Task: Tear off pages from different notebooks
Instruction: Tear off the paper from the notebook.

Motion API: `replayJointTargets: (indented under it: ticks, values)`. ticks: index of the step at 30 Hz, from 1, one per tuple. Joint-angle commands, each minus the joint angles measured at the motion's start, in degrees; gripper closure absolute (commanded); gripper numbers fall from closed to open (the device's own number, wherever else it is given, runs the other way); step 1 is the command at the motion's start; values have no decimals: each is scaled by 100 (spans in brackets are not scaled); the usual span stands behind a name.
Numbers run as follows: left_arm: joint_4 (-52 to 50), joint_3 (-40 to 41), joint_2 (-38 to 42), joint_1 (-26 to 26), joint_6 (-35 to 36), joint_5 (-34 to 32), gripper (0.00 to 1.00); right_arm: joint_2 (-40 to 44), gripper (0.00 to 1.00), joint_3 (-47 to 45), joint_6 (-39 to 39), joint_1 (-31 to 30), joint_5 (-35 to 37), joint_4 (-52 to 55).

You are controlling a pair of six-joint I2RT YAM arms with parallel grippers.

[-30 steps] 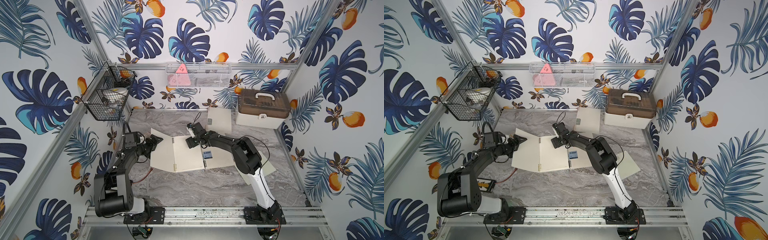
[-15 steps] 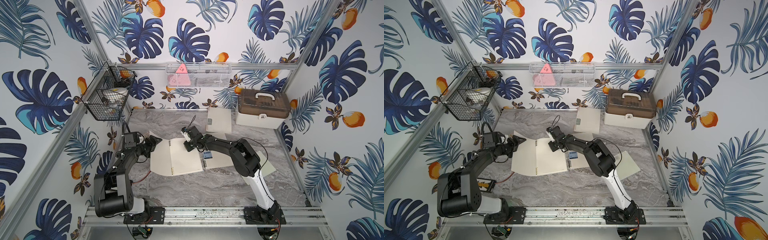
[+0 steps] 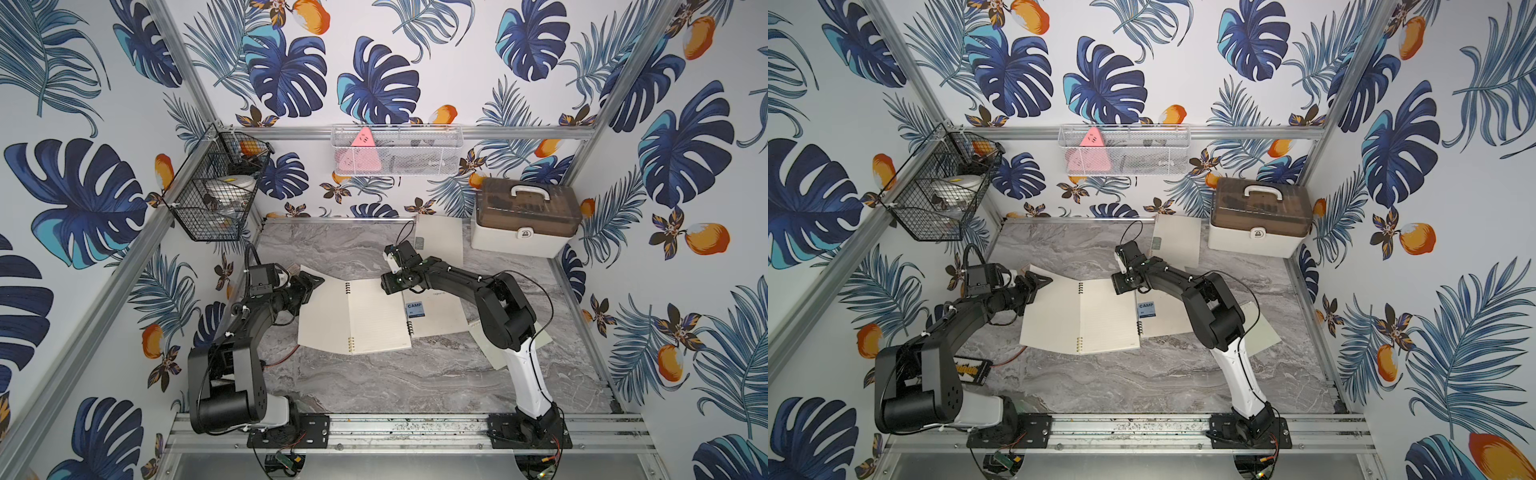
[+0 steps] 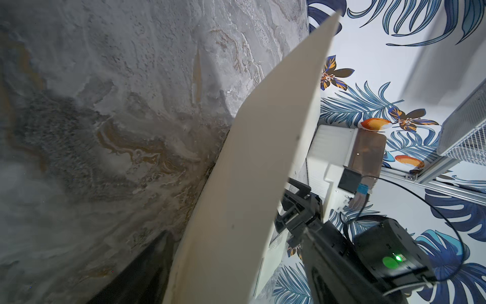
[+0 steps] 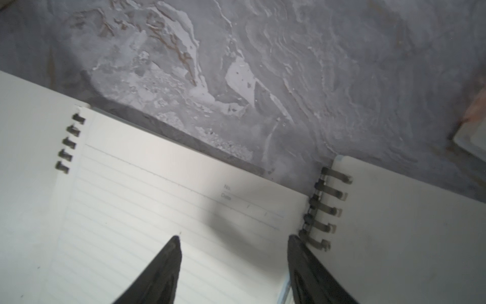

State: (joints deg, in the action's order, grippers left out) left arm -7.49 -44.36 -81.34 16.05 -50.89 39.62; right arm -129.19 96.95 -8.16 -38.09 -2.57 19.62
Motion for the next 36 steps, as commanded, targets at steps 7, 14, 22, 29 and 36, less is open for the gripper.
replayJointTargets:
  ticks: [7, 14, 22, 29, 36]
  values:
    - [30, -31, 18, 12, 36, 95, 19, -194, 39, 84, -81, 30, -158, 109]
    - [106, -13, -4, 32, -17, 123, 19, 23, 55, -75, -89, 17, -177, -84]
    - [129, 3, -20, 34, -34, 121, 20, 347, 58, 79, 286, -386, 514, 289]
    - [125, 12, -5, 30, -26, 125, 20, 258, 58, 108, 302, -401, 298, 406]
    - [161, 33, -12, 35, -39, 134, 20, 685, 66, -739, -46, -182, -1749, -789]
